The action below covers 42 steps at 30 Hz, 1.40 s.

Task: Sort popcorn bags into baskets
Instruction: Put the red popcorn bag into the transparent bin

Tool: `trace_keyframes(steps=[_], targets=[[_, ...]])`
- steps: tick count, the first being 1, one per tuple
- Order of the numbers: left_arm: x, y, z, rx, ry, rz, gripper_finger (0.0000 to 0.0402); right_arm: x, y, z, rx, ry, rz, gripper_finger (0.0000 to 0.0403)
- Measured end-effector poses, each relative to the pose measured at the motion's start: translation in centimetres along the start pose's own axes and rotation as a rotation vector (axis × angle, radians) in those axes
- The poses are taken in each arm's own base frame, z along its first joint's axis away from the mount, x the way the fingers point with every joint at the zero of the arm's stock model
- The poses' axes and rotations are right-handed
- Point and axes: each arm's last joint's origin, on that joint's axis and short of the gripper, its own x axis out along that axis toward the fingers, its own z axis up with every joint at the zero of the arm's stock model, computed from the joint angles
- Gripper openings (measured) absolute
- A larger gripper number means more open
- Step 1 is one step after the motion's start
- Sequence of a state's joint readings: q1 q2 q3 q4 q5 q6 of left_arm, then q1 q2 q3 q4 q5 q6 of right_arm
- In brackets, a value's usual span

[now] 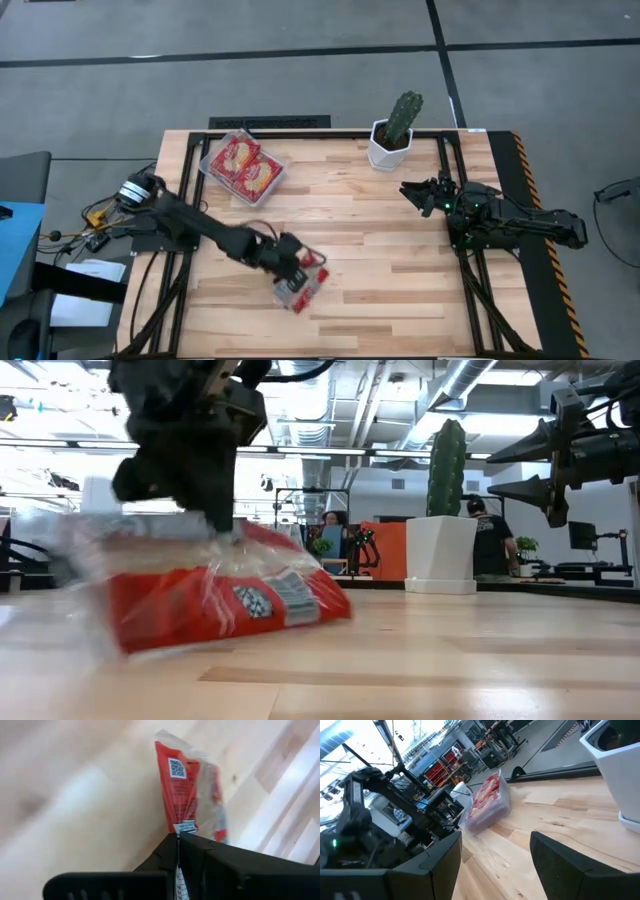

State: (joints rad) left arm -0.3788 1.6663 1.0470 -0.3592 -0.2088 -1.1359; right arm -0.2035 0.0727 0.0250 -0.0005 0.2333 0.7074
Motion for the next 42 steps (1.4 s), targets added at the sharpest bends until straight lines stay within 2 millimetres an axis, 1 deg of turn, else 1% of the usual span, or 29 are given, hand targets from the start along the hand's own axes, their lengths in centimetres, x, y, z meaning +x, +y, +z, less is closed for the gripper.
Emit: trace_keyframes(steps=[4, 9, 13, 18, 23, 26, 29, 32, 35, 38, 40, 42], targets=[[-2.4, 1.3, 2.9, 0.012, -0.038, 0.009, 0.0000, 0.0, 0.0, 0.0, -0.002, 0.000, -0.002, 0.0260], [-5.2, 3.8, 6.0, 0.018, -0.065, 0.058, 0.0000, 0.0, 0.0, 0.0, -0.010, -0.002, -0.003, 0.0260], [-7.2, 6.0, 8.1, 0.015, -0.099, 0.106, 0.0000, 0.0, 0.0, 0.0, -0.030, -0.003, -0.004, 0.0260], [-9.4, 8.6, 10.1, 0.012, -0.141, 0.160, 0.0000, 0.0, 0.0, 0.0, -0.035, -0.004, -0.005, 0.0260], [-11.5, 11.0, 12.0, -0.015, -0.182, 0.160, 0.0000, 0.0, 0.0, 0.0, -0.035, -0.006, -0.007, 0.0260], [-12.1, 12.0, 12.6, -0.001, -0.191, 0.166, 0.0000, 0.0, 0.0, 0.0, -0.036, -0.009, -0.012, 0.0260], [-11.7, 11.8, 12.8, 0.064, -0.170, 0.134, 0.0007, 0.0, -0.1, 0.0, -0.035, -0.010, -0.013, 0.0260], [-9.9, 11.0, 12.7, 0.140, -0.122, 0.081, 0.0032, 0.0, -0.1, 0.0, -0.026, -0.011, -0.013, 0.0260], [-7.4, 10.0, 12.6, 0.218, -0.094, 0.070, 0.0074, 0.0, -0.1, 0.0, -0.027, -0.011, -0.013, 0.0260], [-4.7, 9.7, 12.5, 0.270, -0.058, 0.089, 0.0125, 0.0, -0.1, 0.0, -0.027, -0.010, -0.013, 0.0260], [-2.8, 10.0, 12.4, 0.270, -0.032, 0.134, 0.0161, 0.0, -0.1, 0.0, -0.027, -0.011, -0.014, 0.0260], [-1.1, 10.7, 12.5, 0.247, 0.002, 0.187, 0.0195, 0.0, -0.1, 0.0, -0.027, -0.010, -0.013, 0.0260]])
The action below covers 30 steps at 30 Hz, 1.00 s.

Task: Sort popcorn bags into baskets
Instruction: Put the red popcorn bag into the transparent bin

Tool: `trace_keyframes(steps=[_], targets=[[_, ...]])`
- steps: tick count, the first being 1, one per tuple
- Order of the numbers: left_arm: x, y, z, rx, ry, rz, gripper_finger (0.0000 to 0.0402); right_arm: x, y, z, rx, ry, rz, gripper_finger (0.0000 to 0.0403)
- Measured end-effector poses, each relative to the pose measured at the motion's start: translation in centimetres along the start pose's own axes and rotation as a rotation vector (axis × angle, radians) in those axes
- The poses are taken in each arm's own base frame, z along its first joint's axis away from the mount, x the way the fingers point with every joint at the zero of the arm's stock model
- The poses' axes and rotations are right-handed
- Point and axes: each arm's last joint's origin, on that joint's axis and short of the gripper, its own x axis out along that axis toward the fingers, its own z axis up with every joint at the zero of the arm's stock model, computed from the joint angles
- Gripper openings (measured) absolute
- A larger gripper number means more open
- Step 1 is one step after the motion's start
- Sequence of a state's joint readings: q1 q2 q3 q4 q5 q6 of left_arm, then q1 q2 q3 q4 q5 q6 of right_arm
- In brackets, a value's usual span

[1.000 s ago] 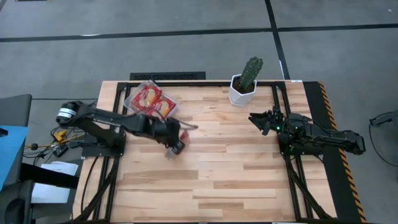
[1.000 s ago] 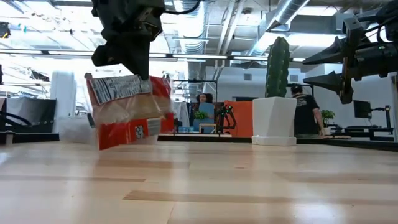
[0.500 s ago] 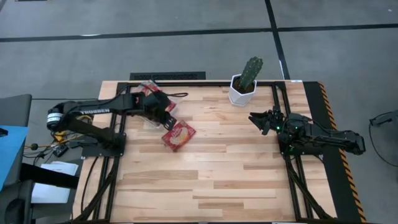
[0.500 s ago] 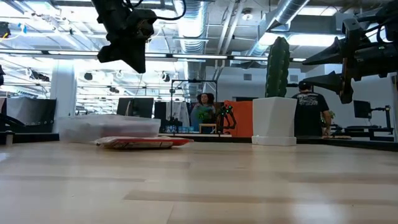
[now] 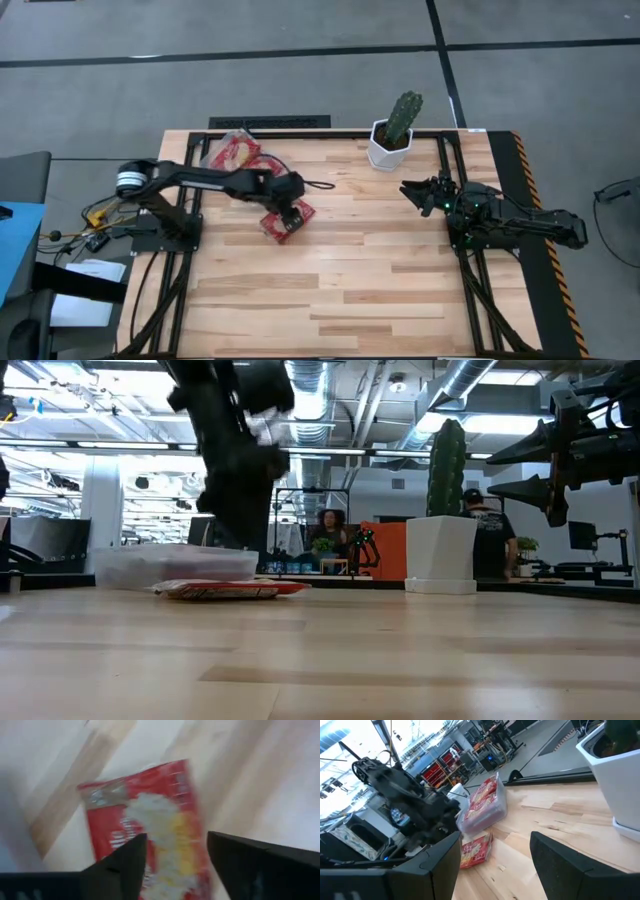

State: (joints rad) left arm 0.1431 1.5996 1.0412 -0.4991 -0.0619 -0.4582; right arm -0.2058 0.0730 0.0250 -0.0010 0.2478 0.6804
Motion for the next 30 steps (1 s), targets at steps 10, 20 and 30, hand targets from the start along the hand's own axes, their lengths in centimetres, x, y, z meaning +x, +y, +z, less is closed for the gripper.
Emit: trace_keyframes(steps=[10, 20, 30], targets=[[4.5, 2.8, -0.1, 0.003, 0.113, 0.134, 0.0271, 0.0, 0.0, 0.0, 0.000, 0.000, 0.000, 0.0260], [7.4, 3.5, -0.7, -0.001, 0.238, 0.066, 0.0206, 0.0, 0.0, 0.0, 0.027, -0.003, -0.003, 0.0260], [7.3, 3.3, -0.7, 0.007, 0.244, 0.062, 0.0013, 0.0, 0.0, 0.0, 0.029, -0.007, -0.008, 0.0260]])
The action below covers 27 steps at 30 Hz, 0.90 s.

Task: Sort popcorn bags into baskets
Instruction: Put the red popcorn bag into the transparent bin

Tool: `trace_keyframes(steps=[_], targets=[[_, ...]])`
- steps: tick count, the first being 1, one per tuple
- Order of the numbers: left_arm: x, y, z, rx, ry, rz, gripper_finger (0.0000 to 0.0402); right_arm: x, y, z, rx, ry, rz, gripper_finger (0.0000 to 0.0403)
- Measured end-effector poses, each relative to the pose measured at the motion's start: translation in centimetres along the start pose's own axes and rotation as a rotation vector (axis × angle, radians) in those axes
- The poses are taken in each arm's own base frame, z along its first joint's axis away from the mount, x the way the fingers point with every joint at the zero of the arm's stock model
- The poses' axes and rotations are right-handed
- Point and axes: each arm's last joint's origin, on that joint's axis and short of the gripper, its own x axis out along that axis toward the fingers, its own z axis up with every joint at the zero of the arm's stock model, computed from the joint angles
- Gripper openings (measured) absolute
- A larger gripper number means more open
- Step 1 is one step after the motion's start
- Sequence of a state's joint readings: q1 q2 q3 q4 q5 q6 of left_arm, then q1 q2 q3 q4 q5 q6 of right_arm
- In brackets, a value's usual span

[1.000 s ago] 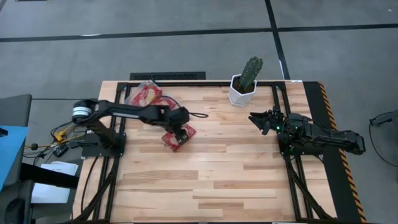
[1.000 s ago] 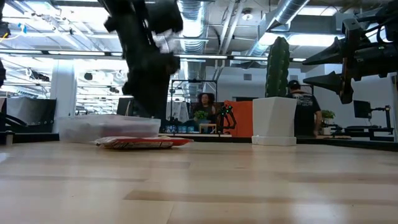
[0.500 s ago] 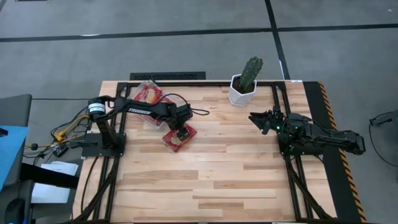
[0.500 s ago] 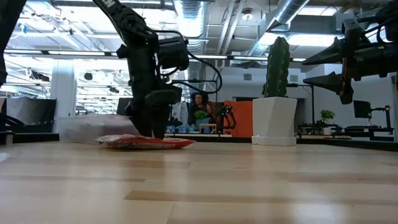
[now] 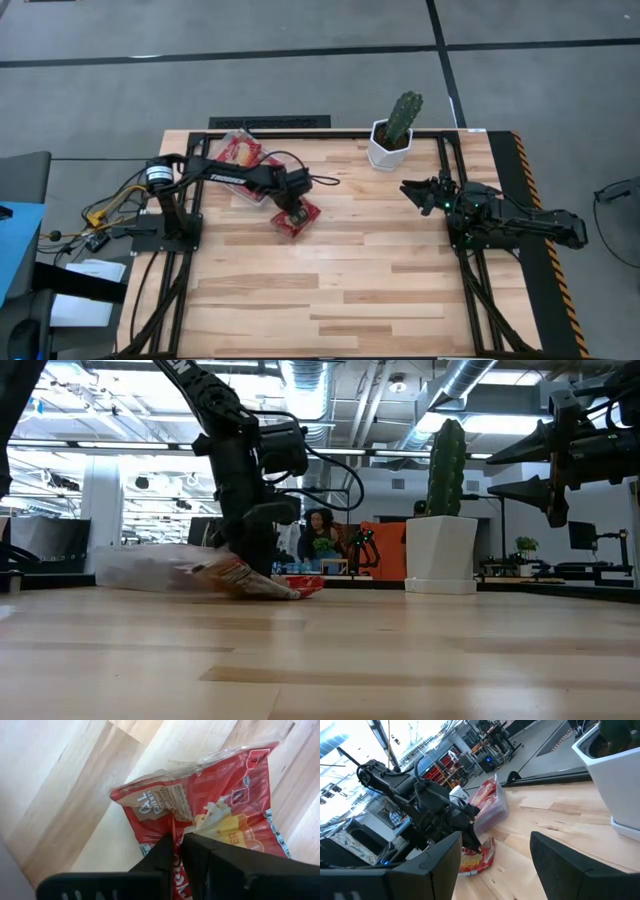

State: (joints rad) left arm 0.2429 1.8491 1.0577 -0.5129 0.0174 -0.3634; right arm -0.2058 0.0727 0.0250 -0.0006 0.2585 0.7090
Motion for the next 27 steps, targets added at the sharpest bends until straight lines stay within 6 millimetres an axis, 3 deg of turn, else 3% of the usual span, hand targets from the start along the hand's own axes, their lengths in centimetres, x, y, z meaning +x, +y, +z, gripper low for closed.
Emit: trace_keyframes(steps=[7, 11, 16, 22, 27], targets=[[-2.1, -2.3, 1.6, -0.038, 0.023, -0.116, 0.0003, 0.0, 0.0, 0.0, -0.001, 0.000, -0.001, 0.0260], [-5.6, -4.0, 3.6, -0.031, -0.021, -0.193, 0.0000, 0.0, 0.0, 0.0, -0.003, 0.000, -0.001, 0.0260], [-9.7, -4.8, 5.3, 0.016, -0.052, -0.166, 0.0001, 0.0, 0.0, 0.0, -0.010, -0.001, -0.001, 0.0260], [-13.5, -3.7, 5.5, 0.076, 0.027, -0.019, 0.0001, 0.0, 0.0, 0.0, -0.012, -0.001, -0.001, 0.0260], [-14.2, -2.7, 5.9, 0.027, 0.002, 0.019, 0.0000, 0.0, 0.0, 0.0, -0.014, -0.001, -0.001, 0.0260]])
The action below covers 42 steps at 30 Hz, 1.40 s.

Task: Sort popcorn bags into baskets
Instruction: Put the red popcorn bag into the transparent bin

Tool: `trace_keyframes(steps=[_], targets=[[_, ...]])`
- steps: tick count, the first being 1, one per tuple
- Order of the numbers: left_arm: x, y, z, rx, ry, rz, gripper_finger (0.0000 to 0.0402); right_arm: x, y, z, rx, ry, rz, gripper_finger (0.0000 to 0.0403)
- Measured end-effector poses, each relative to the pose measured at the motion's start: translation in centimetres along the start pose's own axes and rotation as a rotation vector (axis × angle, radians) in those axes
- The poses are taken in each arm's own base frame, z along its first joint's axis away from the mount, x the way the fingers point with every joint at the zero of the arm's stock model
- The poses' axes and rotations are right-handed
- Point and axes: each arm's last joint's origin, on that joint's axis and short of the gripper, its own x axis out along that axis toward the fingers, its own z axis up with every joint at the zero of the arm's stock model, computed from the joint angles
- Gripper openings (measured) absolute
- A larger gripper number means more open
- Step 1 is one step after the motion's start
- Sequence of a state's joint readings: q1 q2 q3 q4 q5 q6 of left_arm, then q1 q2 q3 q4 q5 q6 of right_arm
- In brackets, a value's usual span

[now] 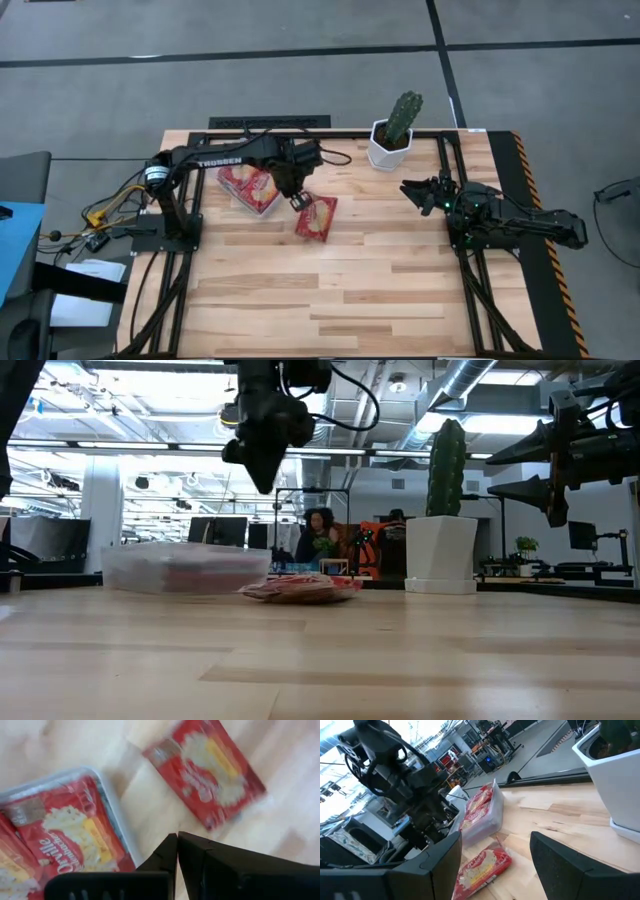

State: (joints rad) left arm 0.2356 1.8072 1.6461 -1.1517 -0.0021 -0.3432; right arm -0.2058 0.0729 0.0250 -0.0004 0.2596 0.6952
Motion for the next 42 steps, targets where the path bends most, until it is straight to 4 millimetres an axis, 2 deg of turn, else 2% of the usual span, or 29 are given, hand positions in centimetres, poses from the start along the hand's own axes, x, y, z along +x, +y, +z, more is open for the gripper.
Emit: trace_keyframes(steps=[3, 5, 10, 20, 25, 28, 34, 42], targets=[[0.9, -0.6, -0.1, -0.075, -0.046, 0.032, 0.0006, 0.0, 0.0, 0.0, 0.000, 0.000, 0.000, 0.0260], [2.1, -1.8, -0.3, -0.095, -0.101, -0.001, 0.0019, 0.0, 0.0, 0.0, 0.000, 0.000, 0.000, 0.0260], [5.1, -3.7, -1.8, -0.228, -0.136, -0.031, 0.0082, 0.0, 0.0, 0.0, 0.000, 0.000, 0.000, 0.0260], [9.7, -3.5, -3.5, -0.427, -0.266, -0.070, 0.0232, 0.0, 0.0, 0.0, -0.020, 0.001, 0.000, 0.0260], [11.5, -2.5, -5.1, -0.460, -0.243, -0.012, 0.0274, 0.0, 0.0, 0.0, -0.016, 0.000, 0.001, 0.0260], [12.3, -2.3, -5.6, -0.478, -0.262, -0.026, 0.0283, 0.0, 0.0, 0.0, -0.016, 0.001, 0.001, 0.0260], [12.8, -2.4, -6.2, -0.502, -0.273, -0.073, 0.0279, 0.0, 0.0, 0.0, -0.016, 0.001, 0.001, 0.0260], [13.2, -2.9, -6.4, -0.484, -0.237, -0.095, 0.0223, 0.0, 0.0, 0.0, -0.020, 0.000, 0.001, 0.0260]])
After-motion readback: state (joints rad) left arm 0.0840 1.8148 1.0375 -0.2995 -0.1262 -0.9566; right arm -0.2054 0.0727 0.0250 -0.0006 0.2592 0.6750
